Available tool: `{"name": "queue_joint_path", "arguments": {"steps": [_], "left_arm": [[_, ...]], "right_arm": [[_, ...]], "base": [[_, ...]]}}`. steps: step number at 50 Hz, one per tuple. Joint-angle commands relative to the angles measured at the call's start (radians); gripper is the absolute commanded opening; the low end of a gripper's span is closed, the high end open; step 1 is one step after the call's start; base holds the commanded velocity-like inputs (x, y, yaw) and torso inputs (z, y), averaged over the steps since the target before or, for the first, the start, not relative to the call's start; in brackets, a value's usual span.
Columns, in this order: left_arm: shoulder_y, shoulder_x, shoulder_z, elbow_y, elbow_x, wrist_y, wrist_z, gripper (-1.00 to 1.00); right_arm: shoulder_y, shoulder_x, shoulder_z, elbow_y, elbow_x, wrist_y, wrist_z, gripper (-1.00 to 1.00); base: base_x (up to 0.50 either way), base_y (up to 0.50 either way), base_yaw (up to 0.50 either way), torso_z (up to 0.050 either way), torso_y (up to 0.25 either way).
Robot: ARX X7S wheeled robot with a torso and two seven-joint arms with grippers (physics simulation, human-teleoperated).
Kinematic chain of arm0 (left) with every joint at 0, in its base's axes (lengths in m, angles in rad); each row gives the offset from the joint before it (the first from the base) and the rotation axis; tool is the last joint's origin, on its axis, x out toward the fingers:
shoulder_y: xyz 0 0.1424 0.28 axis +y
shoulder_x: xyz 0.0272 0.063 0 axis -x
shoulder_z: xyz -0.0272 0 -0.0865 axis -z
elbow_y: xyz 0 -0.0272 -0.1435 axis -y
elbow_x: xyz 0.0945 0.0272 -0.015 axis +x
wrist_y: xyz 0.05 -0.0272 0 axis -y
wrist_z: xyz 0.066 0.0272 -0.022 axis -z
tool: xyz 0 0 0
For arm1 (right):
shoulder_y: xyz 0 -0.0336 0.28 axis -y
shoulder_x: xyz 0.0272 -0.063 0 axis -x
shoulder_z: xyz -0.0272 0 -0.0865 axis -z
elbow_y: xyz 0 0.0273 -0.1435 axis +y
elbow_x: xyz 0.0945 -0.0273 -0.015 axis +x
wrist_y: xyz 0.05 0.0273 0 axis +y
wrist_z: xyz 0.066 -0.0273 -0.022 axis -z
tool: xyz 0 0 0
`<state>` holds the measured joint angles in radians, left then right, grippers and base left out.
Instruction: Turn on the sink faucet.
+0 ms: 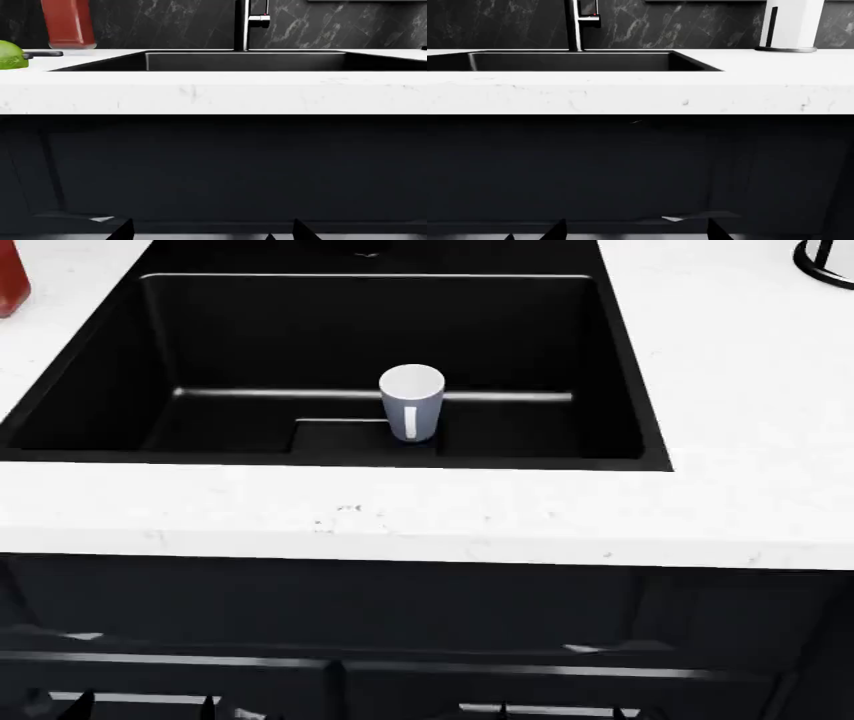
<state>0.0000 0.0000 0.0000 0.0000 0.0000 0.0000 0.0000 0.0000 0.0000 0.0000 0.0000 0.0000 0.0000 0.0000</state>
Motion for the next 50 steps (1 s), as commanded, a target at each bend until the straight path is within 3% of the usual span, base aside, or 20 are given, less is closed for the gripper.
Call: {"name": "queue_joint_path", "arguments": {"steps": [1,24,35,50], "left_arm": [[0.001,-0.016,0.019,0.000,-0.015,0.000,-0.017,1.00],[0.003,-0.045,0.066,0.023,0.000,-0.034,-0.058,1.00],[-0.005,-0.101,0.040,0.408,-0.059,-0.343,-0.066,1.00],[-0.224,-0.182,0.034,0.701,-0.117,-0.788,-0.041,1.00]], "right_arm": [[-0.005,0.017,-0.021,-0.003,0.012,0.002,0.018,1.00],[-0.013,0.044,-0.044,-0.029,0.022,0.024,0.031,1.00],[-0.026,0.095,-0.047,-0.305,0.035,0.235,0.052,1.00],[0.110,0.168,-0.051,-0.631,0.028,0.621,0.049,1.00]], "base": [[0.00,0.00,0.00,0.000,0.000],[0.00,0.00,0.00,0.002,0.000],[0.00,0.00,0.00,0.050,0.000],[0.00,0.00,0.00,0.050,0.000]]}}
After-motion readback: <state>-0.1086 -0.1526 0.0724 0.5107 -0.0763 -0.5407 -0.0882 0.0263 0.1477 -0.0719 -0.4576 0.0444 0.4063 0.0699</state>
